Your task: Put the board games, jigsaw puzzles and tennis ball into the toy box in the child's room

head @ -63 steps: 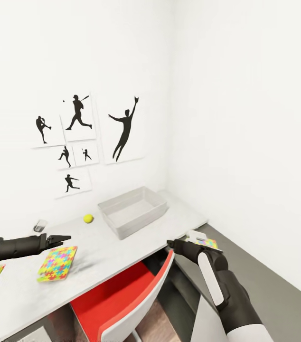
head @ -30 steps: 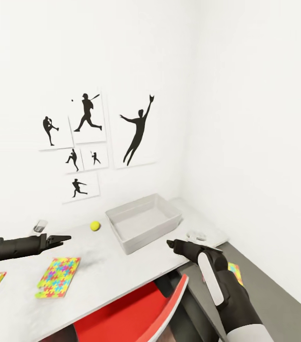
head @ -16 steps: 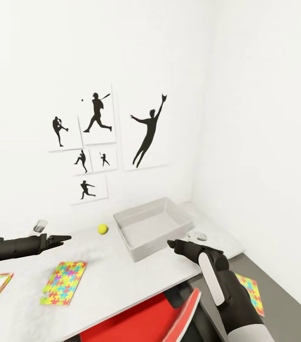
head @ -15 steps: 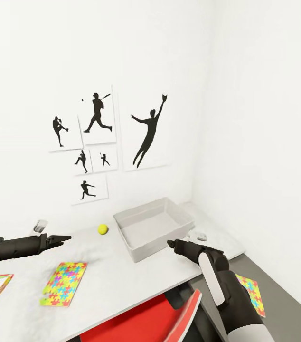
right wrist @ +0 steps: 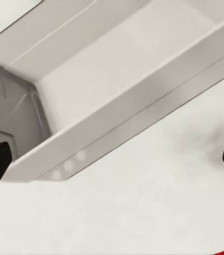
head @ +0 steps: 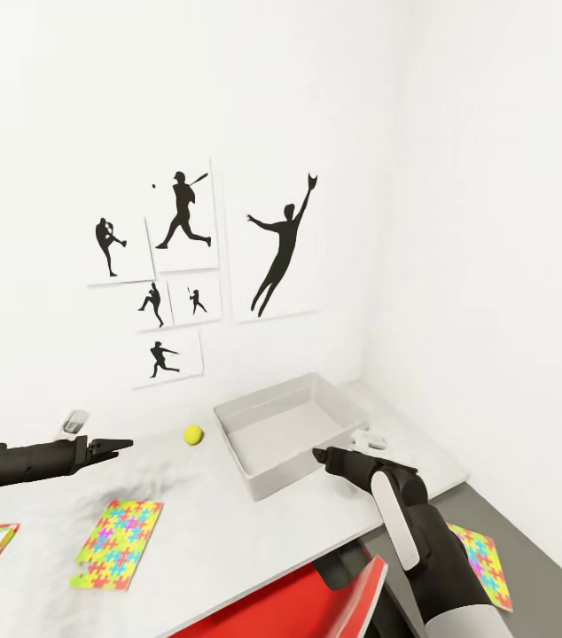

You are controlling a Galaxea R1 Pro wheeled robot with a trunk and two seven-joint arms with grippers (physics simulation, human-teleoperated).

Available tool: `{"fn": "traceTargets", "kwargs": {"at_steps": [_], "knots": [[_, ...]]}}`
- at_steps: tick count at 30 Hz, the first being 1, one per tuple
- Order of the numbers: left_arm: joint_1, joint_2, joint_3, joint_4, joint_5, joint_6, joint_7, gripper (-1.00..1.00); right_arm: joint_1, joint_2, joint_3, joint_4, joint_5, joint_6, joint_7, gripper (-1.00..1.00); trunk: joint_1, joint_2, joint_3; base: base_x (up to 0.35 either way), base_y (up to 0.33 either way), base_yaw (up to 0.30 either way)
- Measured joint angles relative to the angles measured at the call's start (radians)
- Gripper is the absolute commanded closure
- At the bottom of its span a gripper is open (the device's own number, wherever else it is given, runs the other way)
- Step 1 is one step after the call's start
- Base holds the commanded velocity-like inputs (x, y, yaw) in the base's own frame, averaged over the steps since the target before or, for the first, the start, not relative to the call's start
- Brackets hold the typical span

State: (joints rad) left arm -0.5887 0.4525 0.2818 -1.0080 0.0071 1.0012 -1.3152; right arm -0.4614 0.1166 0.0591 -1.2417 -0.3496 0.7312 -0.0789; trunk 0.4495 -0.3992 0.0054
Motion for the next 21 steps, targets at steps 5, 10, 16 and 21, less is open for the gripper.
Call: {"fn": "traceTargets", "kwargs": {"at_steps": [5,10,16,21], "knots": [[0.000,0.000,0.000,0.000,0.000,0.000,0.000,-1.00,0.000,0.001,0.000,0.000,0.000,0.000,0.000,-1.00,0.000,0.000,0.000,0.150,0.074,0.000],[0.000,0.000,0.000,0.000,0.000,0.000,-0.001,-1.00,0.000,0.001,0.000,0.000,0.000,0.000,0.001,-1.00,0.000,0.000,0.000,0.117,0.026,0.000],[0.000,0.000,0.000,0.000,0.000,0.000,0.000,-1.00,0.000,0.001,0.000,0.000,0.000,0.000,0.001,-1.00,0.000,0.000,0.000,0.049,0.006,0.000],[0.000,0.000,0.000,0.000,0.000,0.000,0.000,-1.00,0.000,0.000,0.000,0.000,-0.001,0.000,0.002,-1.00,0.000,0.000,0.000,0.151,0.001,0.000]]}}
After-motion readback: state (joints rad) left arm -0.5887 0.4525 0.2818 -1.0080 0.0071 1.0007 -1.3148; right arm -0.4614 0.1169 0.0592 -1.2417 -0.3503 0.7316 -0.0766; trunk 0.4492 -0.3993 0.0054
